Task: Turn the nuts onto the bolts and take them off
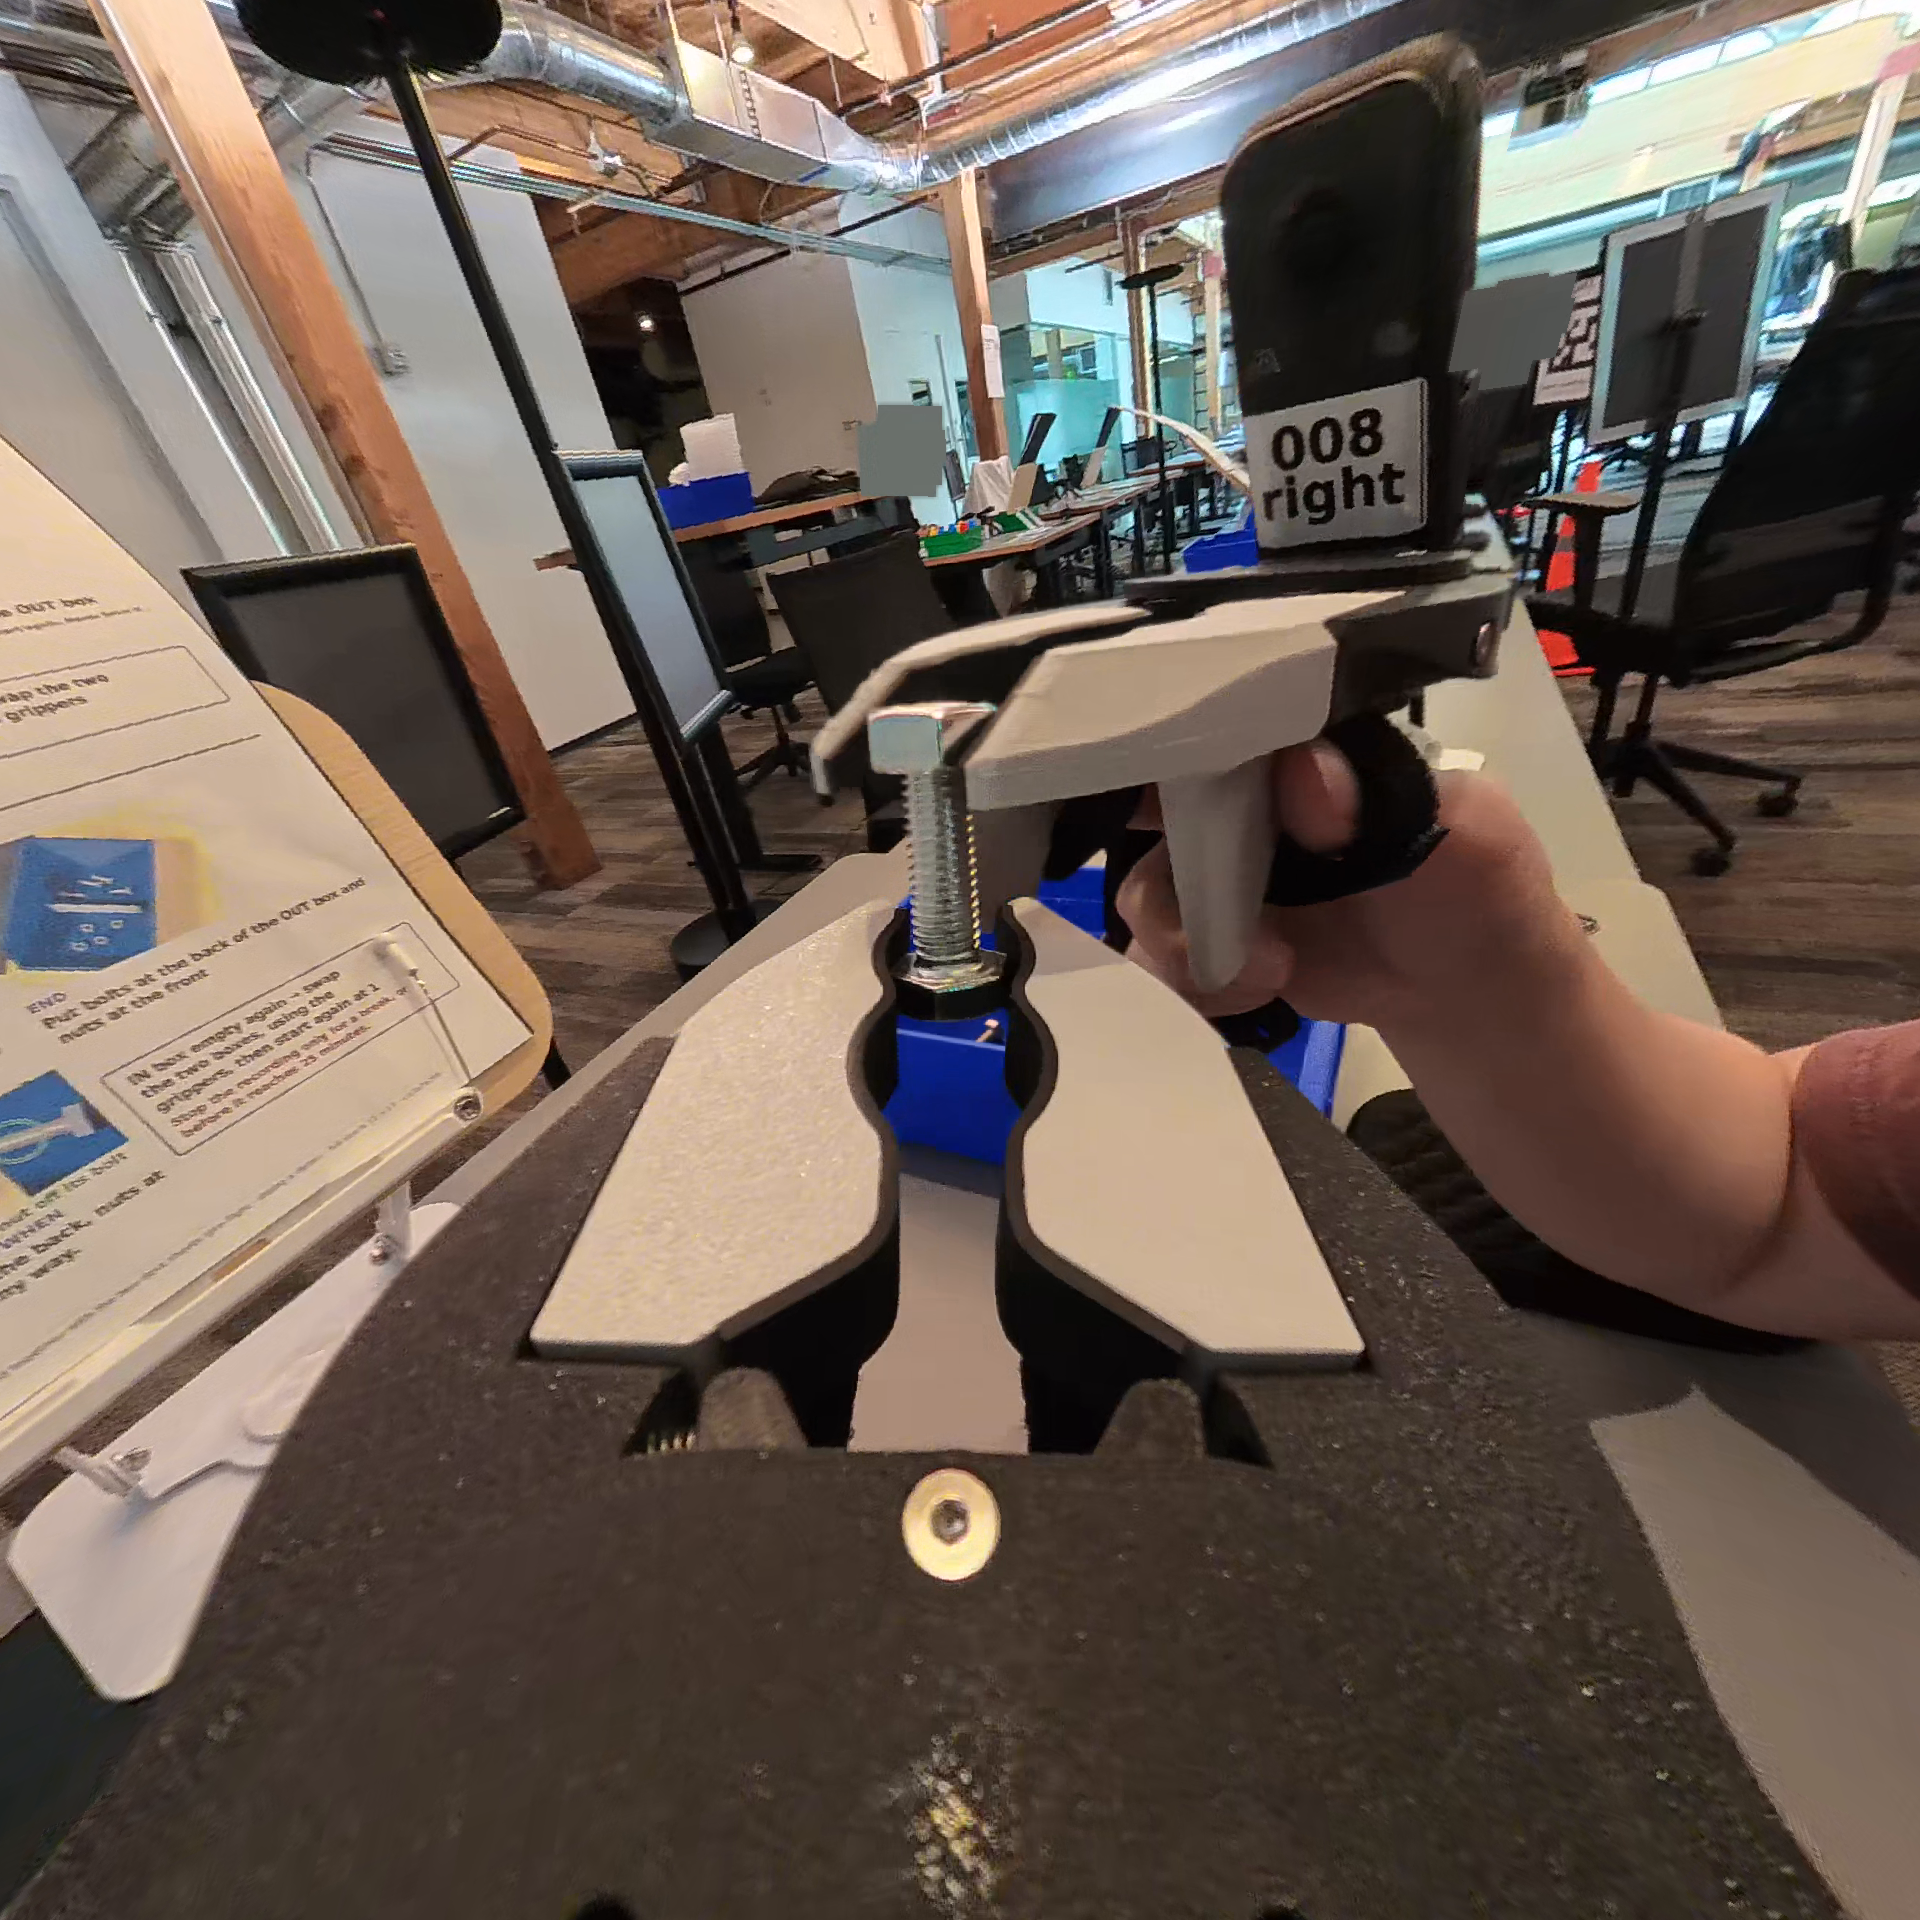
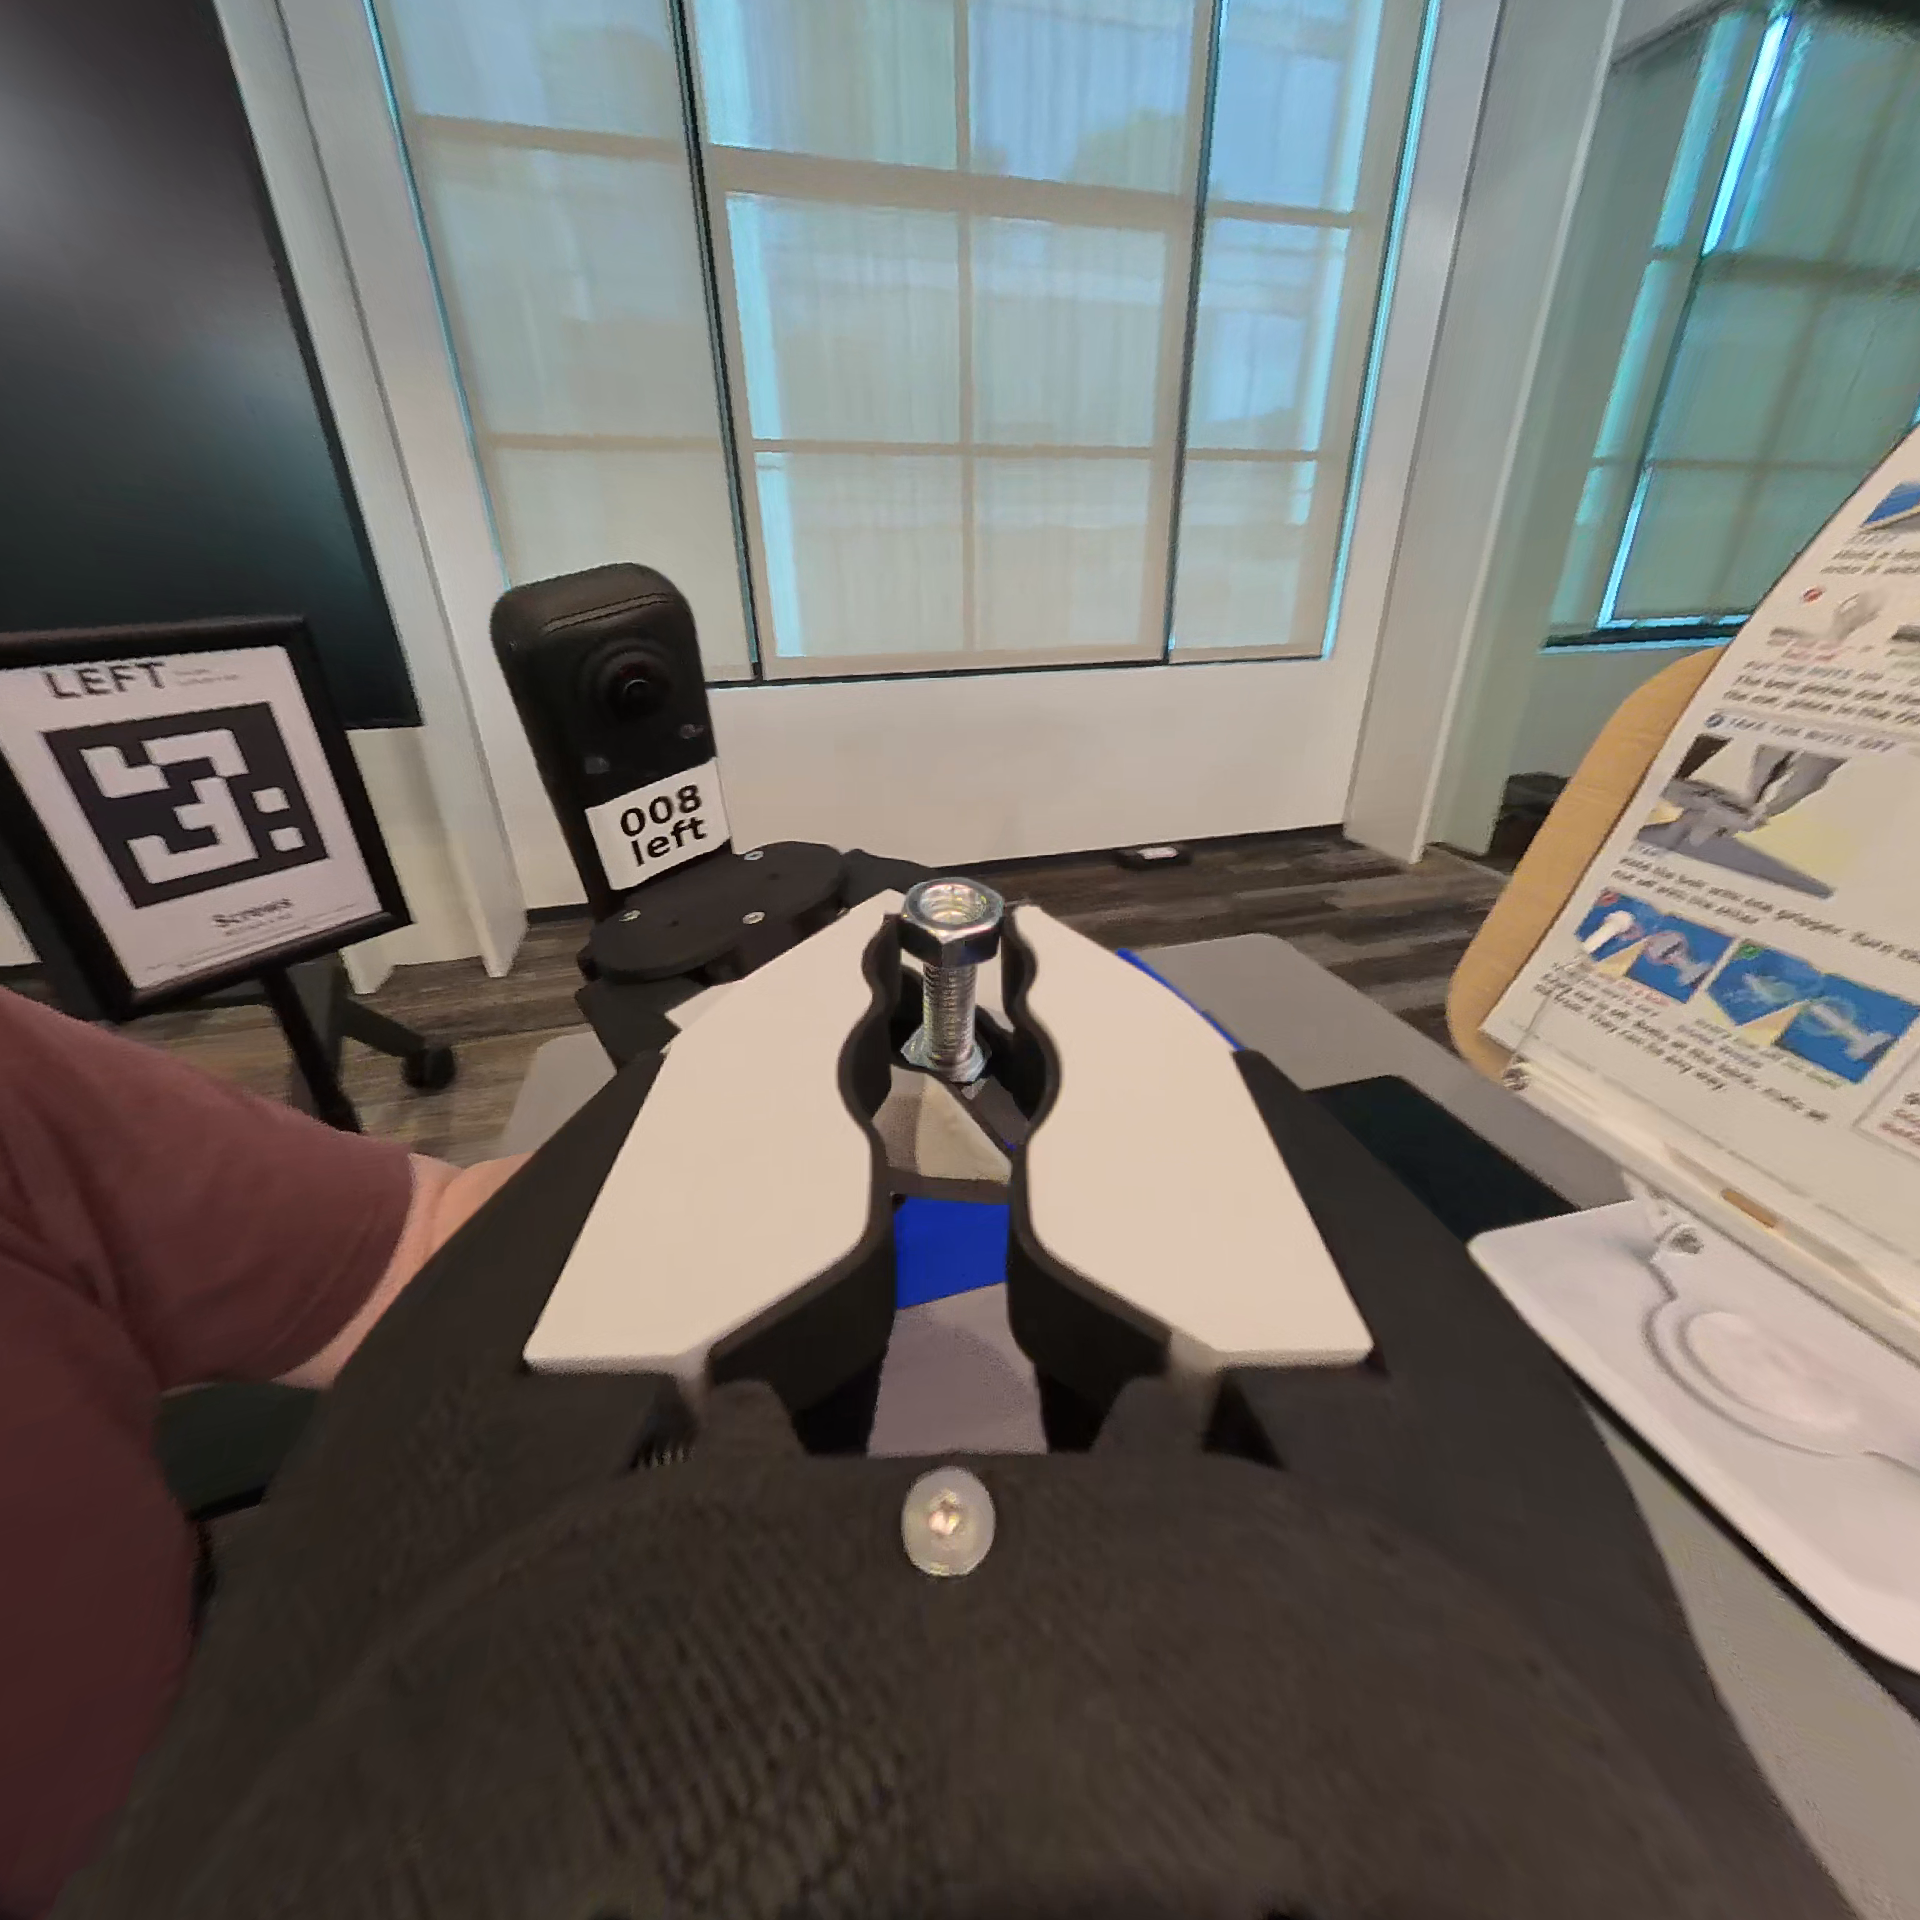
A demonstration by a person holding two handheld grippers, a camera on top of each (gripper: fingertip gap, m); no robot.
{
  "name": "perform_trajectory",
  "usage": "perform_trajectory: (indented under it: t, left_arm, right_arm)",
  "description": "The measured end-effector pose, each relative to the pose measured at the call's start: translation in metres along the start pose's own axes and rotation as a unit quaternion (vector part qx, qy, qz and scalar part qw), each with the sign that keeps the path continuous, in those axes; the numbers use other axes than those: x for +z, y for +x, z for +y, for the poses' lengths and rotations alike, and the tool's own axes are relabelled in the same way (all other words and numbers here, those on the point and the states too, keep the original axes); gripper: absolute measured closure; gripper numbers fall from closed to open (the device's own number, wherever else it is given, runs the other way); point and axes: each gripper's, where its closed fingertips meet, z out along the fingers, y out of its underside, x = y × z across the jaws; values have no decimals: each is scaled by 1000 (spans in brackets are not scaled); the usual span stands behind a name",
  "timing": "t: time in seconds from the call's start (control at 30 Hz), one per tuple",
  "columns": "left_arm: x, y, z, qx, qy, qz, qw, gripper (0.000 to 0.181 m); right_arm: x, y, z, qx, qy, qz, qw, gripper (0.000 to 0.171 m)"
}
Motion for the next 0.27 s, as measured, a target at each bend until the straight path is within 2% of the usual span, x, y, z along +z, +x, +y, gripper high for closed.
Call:
perform_trajectory:
  t: [0.13,0.2,0.27]
  left_arm:
    - [-1,7,-1,-14,1,31,999,166]
    - [-3,19,-4,-39,4,93,995,166]
    - [-9,43,-7,-91,-1,196,976,166]
  right_arm:
    - [-3,-7,-1,4,-2,-48,999,153]
    - [-8,-18,-2,5,-5,-110,994,153]
    - [-17,-33,-1,15,-12,-196,980,153]
